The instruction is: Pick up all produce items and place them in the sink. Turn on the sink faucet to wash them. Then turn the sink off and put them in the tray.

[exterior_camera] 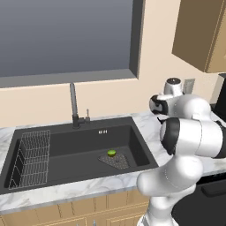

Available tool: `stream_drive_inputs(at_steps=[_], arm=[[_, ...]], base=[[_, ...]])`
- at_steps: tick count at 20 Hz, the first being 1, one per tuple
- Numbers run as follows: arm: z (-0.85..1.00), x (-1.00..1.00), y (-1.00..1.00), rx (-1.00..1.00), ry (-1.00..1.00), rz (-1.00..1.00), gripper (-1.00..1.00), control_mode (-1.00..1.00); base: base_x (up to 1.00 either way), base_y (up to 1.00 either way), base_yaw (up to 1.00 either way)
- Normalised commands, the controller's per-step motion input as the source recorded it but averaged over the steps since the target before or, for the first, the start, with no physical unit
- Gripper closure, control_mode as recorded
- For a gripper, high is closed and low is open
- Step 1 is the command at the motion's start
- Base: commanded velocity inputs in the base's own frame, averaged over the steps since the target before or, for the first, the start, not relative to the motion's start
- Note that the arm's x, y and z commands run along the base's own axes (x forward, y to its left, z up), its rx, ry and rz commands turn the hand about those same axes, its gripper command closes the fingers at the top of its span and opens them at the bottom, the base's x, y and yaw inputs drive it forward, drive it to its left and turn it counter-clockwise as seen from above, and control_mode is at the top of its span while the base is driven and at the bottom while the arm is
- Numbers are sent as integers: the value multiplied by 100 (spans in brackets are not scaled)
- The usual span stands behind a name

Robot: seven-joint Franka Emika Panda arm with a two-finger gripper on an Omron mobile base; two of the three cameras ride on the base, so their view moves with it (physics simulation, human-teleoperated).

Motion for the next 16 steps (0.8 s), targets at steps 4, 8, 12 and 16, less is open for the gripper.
stream_drive_inputs(at_steps=[4,8,12,16], arm=[[6,0,55,0,9,9,-100,-100],[1,0,60,0,10,12,-100,-100],[0,0,61,0,10,15,-100,-100],[0,0,58,0,6,17,-100,-100]], base=[[0,0,0],[0,0,0],[0,0,0],[0,0,0]])
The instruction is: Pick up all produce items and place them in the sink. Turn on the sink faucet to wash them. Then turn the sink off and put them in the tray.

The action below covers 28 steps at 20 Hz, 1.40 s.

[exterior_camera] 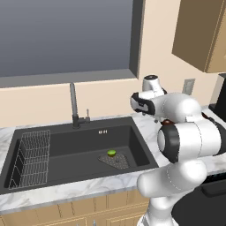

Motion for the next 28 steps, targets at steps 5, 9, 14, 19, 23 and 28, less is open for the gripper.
stream_drive_inputs(at_steps=[5,9,14,19,23,28], arm=[[-9,-4,55,0,2,18,-100,-100],[-20,-13,52,1,0,19,-100,-100],[-21,-15,47,4,0,21,-100,-100],[-28,-12,50,6,0,20,-100,-100],[-37,-6,54,6,-1,19,-100,-100],[-34,1,50,3,0,18,-100,-100]], base=[[0,0,0],[0,0,0],[0,0,0],[0,0,0],[0,0,0],[0,0,0]])
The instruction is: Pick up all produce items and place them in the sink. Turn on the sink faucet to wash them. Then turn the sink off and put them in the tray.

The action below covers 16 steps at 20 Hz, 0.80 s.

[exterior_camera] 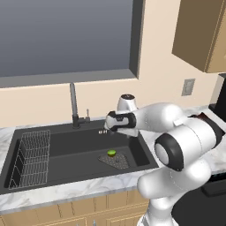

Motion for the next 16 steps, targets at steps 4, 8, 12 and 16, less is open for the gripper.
stream_drive_inputs(at_steps=[4,8,12,16], arm=[[-33,10,22,1,0,7,-100,-100],[-35,14,13,0,-1,6,-100,-100],[-33,23,7,0,-2,4,-100,-100],[-32,27,5,0,-2,5,-100,-100]], base=[[0,0,0],[0,0,0],[0,0,0],[0,0,0]])
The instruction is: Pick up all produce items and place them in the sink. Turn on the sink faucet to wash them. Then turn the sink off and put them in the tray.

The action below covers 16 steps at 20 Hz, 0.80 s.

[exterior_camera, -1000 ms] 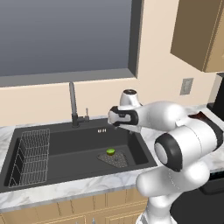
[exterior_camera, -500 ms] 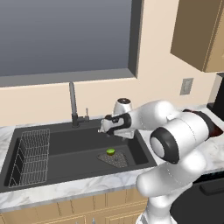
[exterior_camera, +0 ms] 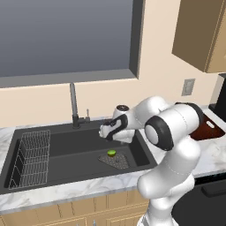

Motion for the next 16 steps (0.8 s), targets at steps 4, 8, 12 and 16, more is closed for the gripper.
stream_drive_inputs(at_steps=[4,8,12,16], arm=[[-32,27,1,1,-3,6,-100,-100],[-29,21,0,1,-5,5,-100,-100],[-27,17,0,0,-3,2,-100,-100],[-26,22,0,0,0,0,-100,-100]], base=[[0,0,0],[0,0,0],[0,0,0],[0,0,0]])
